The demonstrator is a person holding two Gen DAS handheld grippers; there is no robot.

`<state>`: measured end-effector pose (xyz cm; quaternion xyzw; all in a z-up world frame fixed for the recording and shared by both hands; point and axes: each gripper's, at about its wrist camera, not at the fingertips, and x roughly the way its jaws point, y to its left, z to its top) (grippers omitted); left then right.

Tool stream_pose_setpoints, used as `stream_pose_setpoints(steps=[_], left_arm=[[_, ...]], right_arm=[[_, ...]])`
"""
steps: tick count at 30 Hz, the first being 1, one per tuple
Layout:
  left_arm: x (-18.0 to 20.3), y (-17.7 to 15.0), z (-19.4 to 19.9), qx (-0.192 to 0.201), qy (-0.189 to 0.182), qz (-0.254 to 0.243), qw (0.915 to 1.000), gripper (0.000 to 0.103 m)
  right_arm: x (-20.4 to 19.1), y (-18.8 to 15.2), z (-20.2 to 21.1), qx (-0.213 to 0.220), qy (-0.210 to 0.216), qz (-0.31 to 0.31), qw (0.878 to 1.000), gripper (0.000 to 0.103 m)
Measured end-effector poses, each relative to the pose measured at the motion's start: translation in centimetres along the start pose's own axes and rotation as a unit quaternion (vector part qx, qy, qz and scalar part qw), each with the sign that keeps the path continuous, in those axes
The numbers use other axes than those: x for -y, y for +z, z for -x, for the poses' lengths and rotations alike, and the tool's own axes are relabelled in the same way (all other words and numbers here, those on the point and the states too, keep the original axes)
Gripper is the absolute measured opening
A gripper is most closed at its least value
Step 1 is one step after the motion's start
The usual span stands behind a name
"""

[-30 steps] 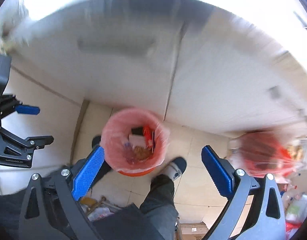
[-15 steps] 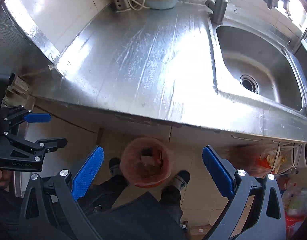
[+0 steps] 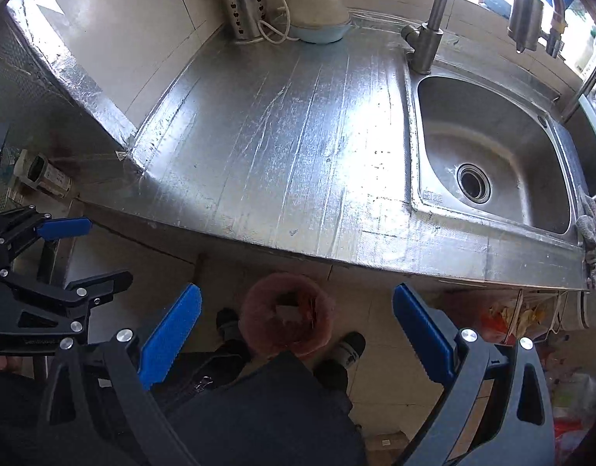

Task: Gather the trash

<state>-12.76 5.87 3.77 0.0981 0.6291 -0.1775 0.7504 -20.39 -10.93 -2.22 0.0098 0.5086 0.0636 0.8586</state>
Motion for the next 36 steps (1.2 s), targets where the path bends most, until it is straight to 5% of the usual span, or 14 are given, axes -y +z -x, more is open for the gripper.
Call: stream_pose_setpoints(steps=[36], left_arm=[[0.2, 1.4, -1.2, -0.041, -0.002, -0.035, 0.9985, 0.079]], right_arm=[[1.9, 0.2, -1.7, -0.041, 0.011, -0.03, 0.999, 0.098]])
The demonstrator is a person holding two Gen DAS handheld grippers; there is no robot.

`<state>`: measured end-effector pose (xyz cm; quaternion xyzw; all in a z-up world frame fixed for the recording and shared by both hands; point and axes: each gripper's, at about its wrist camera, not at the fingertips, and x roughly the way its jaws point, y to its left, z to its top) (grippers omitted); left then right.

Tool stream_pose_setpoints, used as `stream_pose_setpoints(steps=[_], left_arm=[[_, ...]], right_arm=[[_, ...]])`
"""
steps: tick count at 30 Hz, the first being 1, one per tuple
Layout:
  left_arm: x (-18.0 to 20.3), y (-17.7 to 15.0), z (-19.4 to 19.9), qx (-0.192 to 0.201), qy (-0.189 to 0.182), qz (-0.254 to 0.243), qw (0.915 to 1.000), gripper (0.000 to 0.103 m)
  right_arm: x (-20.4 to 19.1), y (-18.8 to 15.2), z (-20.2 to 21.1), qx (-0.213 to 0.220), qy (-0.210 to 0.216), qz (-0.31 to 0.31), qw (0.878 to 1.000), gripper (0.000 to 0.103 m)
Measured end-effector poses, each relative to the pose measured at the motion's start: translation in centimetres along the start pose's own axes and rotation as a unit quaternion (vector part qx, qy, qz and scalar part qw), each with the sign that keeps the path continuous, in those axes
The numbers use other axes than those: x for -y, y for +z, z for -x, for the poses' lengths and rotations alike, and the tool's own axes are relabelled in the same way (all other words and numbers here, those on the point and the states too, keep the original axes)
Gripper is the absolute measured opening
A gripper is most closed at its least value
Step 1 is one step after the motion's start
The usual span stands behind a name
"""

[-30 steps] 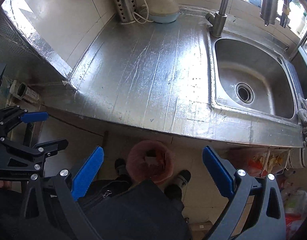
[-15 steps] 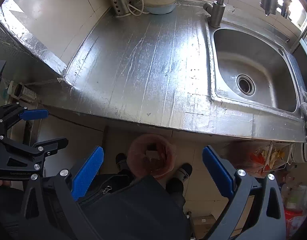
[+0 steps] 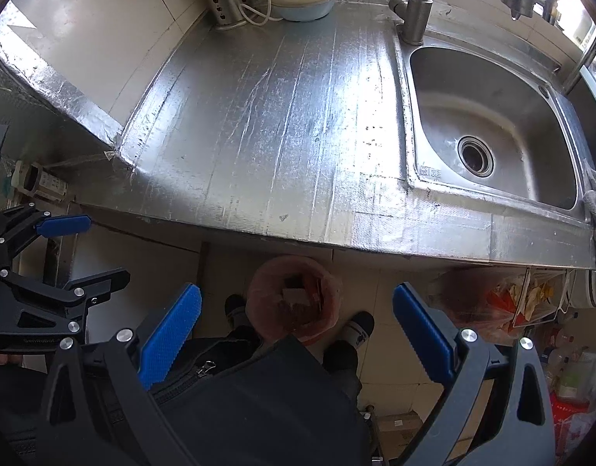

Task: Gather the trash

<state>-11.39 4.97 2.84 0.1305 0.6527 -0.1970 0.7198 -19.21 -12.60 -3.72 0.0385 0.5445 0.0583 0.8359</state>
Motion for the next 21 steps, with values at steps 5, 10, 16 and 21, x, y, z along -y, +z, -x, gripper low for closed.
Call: stream_pose_setpoints(steps=[5, 10, 16, 21], left_arm=[[-0.27, -0.08, 0.05, 0.002, 0.002, 0.001, 1.0, 0.079], [-0.42, -0.11, 0.07, 0.002, 0.001, 0.001, 1.0, 0.079], [-0.51, -0.24, 0.11, 0.003, -0.001, 0.001, 1.0, 0.079], [-0.58, -0.38, 0.05, 0.003, 0.0, 0.003, 1.0, 0.079]], right_arm=[[0.12, -0.15, -0.04, -0.002, 0.0, -0.002, 1.0, 0.098], [0.17, -0.35, -0.13, -0.005, 0.0, -0.001, 1.0, 0.098], [0.07, -0.48, -0.18, -0.007, 0.002, 0.002, 1.0, 0.098], [-0.14, -0.54, -0.23, -0.007, 0.003, 0.002, 1.0, 0.098]])
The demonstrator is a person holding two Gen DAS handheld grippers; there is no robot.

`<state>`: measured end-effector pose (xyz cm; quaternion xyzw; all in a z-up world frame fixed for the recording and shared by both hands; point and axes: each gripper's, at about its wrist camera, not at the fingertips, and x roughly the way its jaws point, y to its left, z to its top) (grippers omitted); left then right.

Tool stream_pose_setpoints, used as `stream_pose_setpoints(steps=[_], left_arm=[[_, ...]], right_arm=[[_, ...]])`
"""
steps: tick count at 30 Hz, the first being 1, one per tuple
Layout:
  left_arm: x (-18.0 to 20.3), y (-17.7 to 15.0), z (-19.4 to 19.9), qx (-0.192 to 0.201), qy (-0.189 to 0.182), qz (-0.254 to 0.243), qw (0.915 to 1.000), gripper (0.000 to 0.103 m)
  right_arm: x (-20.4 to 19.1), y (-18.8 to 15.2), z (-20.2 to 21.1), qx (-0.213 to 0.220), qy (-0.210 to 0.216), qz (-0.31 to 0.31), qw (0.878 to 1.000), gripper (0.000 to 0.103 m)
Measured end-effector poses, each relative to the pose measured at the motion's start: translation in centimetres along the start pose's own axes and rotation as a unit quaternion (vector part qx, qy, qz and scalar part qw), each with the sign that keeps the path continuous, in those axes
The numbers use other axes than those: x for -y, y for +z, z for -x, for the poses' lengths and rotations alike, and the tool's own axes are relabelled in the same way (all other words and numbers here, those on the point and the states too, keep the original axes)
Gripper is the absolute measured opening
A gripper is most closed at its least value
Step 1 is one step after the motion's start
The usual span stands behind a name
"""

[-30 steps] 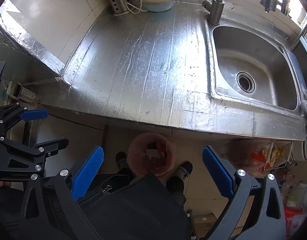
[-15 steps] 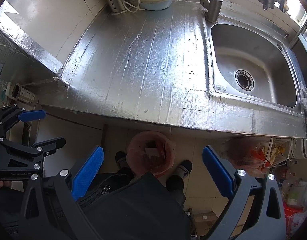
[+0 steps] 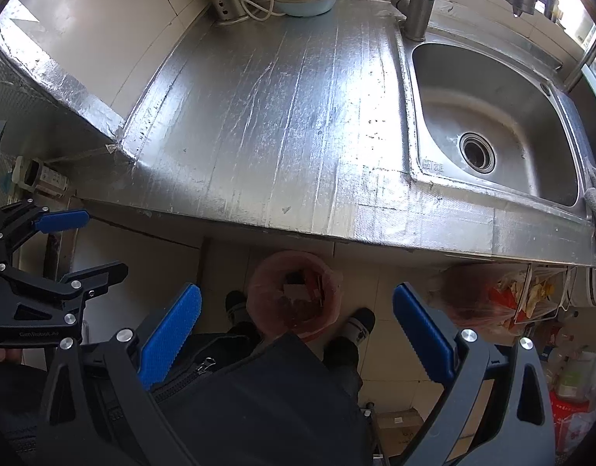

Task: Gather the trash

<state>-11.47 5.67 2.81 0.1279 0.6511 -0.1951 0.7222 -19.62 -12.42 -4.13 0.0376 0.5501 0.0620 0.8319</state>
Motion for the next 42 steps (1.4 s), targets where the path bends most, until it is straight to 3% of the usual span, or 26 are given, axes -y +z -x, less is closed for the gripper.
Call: stream_pose_setpoints(steps=[5, 14, 42], left_arm=[[-0.07, -0.02, 0.05, -0.001, 0.001, -0.001, 1.0, 0.08], [0.2, -0.11, 0.07, 0.001, 0.012, 0.0, 0.9999, 0.092], [0.03, -0.92, -0.44, -0.008, 0.01, 0.022, 0.9997, 0.097]], right_arm=[[-0.03, -0.02, -0.11, -0.001, 0.0, -0.001, 1.0, 0.098], [0.02, -0.33, -0.31, -0.003, 0.001, -0.004, 1.0, 0.098], [0.42, -0.57, -0.53, -0.008, -0.007, -0.012, 1.0, 0.098]])
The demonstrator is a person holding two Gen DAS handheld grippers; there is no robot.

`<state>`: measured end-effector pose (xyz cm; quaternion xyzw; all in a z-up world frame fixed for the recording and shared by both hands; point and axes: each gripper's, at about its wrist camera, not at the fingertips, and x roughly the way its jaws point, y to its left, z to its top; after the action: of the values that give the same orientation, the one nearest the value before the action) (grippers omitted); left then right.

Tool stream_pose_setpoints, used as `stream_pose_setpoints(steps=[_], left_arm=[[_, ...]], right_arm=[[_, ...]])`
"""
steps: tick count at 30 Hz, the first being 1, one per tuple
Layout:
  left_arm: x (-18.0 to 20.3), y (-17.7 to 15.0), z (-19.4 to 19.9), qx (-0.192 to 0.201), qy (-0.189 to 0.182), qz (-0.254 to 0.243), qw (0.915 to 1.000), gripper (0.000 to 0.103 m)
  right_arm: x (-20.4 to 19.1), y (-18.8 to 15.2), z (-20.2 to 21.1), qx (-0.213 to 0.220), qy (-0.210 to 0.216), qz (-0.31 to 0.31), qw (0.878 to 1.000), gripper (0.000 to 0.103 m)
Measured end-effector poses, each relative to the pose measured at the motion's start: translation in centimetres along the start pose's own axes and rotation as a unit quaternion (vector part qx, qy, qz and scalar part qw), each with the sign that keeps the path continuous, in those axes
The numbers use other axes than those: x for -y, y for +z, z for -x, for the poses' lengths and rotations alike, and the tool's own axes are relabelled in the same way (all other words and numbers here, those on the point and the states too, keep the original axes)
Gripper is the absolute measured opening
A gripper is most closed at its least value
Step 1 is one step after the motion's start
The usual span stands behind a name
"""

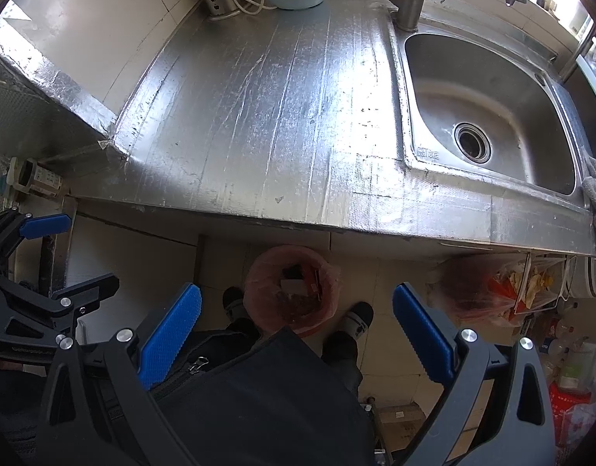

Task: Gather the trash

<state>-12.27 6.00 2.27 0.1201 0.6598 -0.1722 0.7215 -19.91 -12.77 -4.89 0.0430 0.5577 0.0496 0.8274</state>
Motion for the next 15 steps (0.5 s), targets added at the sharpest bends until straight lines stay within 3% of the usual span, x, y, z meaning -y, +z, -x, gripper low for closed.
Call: stream_pose_setpoints(steps=[15], left_arm=[[0.03, 0.22, 0.04, 0.0, -0.001, -0.003, 1.0, 0.097]], right_arm=[[0.47, -0.04, -0.97, -0.017, -0.005, -0.014, 1.0, 0.098]])
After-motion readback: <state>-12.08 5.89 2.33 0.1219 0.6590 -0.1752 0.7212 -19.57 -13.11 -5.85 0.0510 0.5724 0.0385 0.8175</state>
